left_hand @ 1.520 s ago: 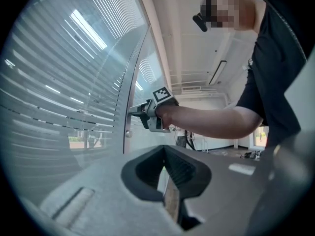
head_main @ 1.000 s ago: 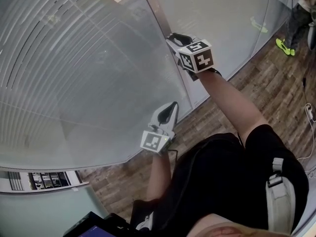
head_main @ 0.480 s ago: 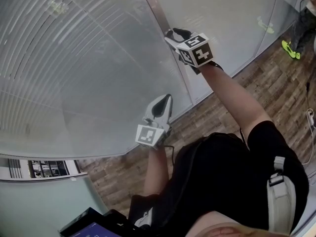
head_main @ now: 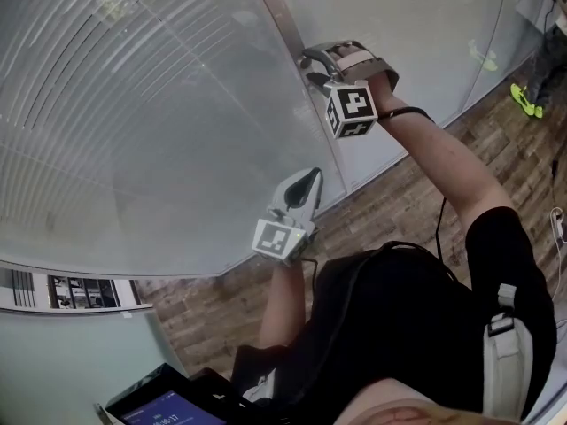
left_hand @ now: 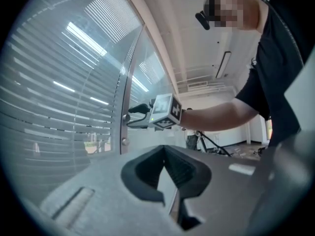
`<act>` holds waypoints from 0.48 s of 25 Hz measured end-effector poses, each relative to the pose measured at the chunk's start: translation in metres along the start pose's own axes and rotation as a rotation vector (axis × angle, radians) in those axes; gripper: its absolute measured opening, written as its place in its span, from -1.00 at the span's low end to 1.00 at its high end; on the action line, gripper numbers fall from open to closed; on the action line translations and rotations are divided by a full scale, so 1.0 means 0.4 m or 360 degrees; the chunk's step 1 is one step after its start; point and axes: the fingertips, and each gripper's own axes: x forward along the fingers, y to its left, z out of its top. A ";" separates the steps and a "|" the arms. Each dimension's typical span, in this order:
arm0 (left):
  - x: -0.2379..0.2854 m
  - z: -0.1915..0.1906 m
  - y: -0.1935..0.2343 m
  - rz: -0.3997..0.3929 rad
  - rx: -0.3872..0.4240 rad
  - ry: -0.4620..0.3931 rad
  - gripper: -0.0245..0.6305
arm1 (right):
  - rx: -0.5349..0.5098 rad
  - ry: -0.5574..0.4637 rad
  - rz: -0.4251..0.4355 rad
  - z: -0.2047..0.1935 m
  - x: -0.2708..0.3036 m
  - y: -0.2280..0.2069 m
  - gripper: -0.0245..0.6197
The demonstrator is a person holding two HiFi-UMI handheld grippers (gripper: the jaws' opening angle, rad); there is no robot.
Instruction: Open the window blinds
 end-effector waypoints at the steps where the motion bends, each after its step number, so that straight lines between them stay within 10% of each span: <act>1: 0.002 0.002 -0.001 0.0001 -0.0001 -0.0003 -0.92 | -0.0093 0.0010 -0.0003 0.001 0.007 0.003 -0.17; 12: -0.021 -0.039 -0.004 0.0043 -0.0076 0.0038 -0.92 | -0.0390 0.0076 -0.0067 0.012 0.042 0.009 -0.52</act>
